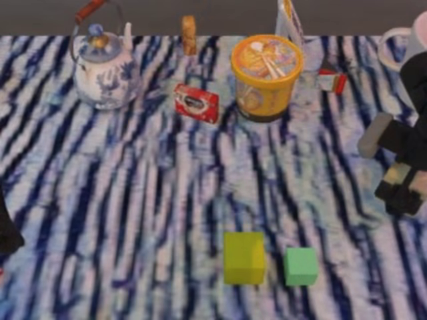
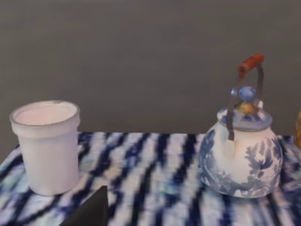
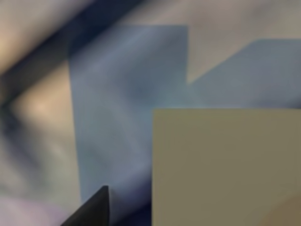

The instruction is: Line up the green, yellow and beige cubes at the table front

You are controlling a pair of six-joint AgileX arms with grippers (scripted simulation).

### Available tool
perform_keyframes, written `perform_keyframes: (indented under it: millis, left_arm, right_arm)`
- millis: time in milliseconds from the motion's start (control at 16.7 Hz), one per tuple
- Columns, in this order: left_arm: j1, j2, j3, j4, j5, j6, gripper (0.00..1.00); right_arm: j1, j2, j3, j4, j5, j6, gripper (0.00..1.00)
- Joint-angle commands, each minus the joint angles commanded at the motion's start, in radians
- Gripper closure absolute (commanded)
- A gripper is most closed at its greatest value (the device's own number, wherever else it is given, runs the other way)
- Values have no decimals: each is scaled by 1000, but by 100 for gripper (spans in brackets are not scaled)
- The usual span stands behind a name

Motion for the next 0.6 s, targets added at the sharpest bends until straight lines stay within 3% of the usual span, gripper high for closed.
perform_keyframes:
  millis: [600]
  left_arm:
    - [0,0,0,0,0,0,0]
  right_arm:
    - [0,0,0,0,0,0,75]
